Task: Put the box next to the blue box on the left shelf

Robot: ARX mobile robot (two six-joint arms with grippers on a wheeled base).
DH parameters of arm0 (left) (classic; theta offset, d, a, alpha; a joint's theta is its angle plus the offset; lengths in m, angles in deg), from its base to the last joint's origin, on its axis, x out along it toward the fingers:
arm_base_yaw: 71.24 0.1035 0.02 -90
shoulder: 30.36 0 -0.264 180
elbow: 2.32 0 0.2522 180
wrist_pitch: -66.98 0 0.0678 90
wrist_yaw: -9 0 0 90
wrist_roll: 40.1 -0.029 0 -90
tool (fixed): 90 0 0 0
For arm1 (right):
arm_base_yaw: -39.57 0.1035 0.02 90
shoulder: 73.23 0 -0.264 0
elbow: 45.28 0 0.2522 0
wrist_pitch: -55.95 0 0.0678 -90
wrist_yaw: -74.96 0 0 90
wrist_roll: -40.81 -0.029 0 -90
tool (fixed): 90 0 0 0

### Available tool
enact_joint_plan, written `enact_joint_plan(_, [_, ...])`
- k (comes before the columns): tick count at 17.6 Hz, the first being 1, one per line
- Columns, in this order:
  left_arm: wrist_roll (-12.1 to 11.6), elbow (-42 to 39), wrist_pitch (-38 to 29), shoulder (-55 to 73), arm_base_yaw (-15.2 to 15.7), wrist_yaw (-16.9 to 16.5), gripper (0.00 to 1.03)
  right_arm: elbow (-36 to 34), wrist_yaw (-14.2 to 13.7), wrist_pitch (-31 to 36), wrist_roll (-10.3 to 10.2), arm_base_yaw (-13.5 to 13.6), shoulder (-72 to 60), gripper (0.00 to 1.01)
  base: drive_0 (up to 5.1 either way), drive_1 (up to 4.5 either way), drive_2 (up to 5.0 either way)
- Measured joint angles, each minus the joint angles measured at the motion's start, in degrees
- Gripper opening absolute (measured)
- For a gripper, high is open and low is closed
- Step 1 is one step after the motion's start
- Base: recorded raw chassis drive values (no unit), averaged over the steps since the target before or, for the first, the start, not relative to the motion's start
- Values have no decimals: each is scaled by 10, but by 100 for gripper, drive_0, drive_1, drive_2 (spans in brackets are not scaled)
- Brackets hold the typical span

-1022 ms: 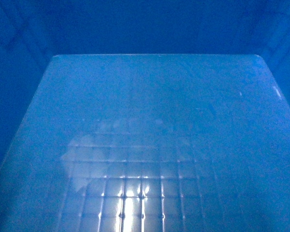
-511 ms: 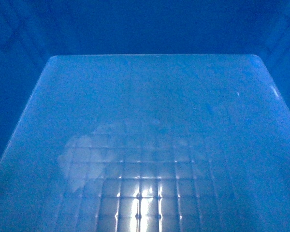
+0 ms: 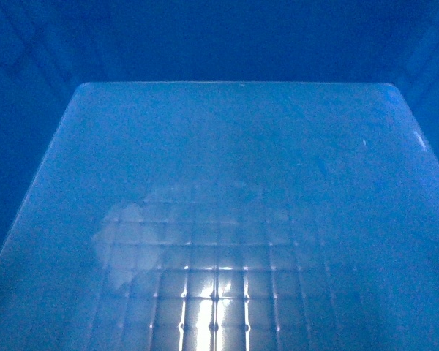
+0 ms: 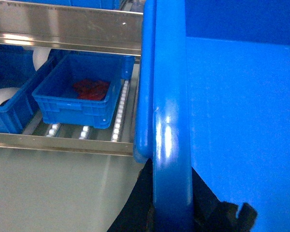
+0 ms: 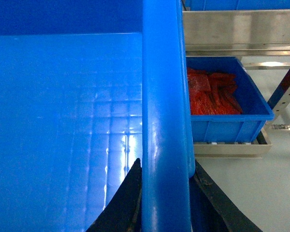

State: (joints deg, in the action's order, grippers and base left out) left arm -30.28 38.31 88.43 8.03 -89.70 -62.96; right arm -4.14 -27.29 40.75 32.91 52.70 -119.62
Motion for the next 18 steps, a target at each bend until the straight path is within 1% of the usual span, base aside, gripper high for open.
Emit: enact_joint_plan(18, [0,0,0,0,0,0,8,0,0,0,0,0,0,20,0,0,0])
